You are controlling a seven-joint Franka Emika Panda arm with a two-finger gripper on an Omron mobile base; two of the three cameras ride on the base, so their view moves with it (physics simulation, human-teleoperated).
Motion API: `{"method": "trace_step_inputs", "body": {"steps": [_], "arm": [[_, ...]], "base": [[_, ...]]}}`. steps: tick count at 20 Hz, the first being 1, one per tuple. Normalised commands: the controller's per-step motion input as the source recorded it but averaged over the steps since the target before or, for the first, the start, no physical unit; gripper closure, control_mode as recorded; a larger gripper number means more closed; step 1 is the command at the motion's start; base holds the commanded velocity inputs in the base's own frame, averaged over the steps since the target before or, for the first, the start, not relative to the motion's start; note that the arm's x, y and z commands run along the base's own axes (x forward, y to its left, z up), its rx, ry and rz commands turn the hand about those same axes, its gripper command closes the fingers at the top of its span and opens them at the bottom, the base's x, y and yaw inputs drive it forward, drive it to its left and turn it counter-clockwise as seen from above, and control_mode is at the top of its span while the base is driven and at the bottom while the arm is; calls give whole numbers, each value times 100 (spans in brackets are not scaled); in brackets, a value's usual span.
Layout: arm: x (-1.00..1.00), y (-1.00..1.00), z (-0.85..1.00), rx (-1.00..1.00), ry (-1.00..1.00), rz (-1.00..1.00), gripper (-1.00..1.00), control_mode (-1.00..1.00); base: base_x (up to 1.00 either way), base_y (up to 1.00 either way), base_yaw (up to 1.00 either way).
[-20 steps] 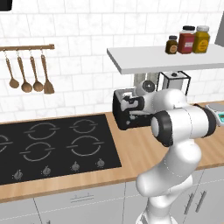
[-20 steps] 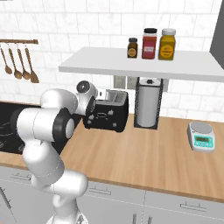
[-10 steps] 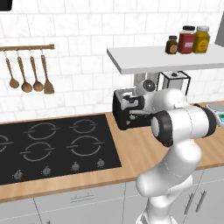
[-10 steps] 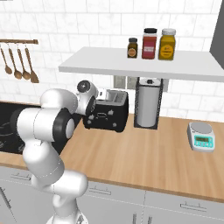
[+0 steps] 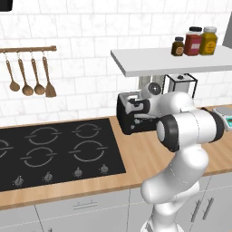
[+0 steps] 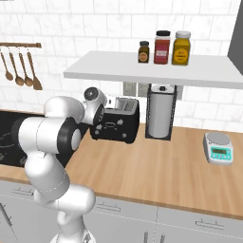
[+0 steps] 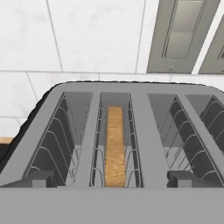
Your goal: Start the toaster. Once the lever pops up, take the bread to the plate on the dining counter.
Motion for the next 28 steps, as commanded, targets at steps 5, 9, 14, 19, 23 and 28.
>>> {"method": "trace_step_inputs", "body": {"steps": [5,9,14,19,23,28], "arm": [[0,-11,0,0,0,0,-100,-100],[0,0,0,0,0,0,-100,-100],[0,0,0,0,0,0,-100,-100],[0,0,0,0,0,0,-100,-100],[0,0,0,0,0,0,-100,-100],[0,0,0,0,0,0,-100,-100]], "base": [[0,0,0],[0,0,0],[0,0,0],[0,0,0],[0,0,0],[0,0,0]]}}
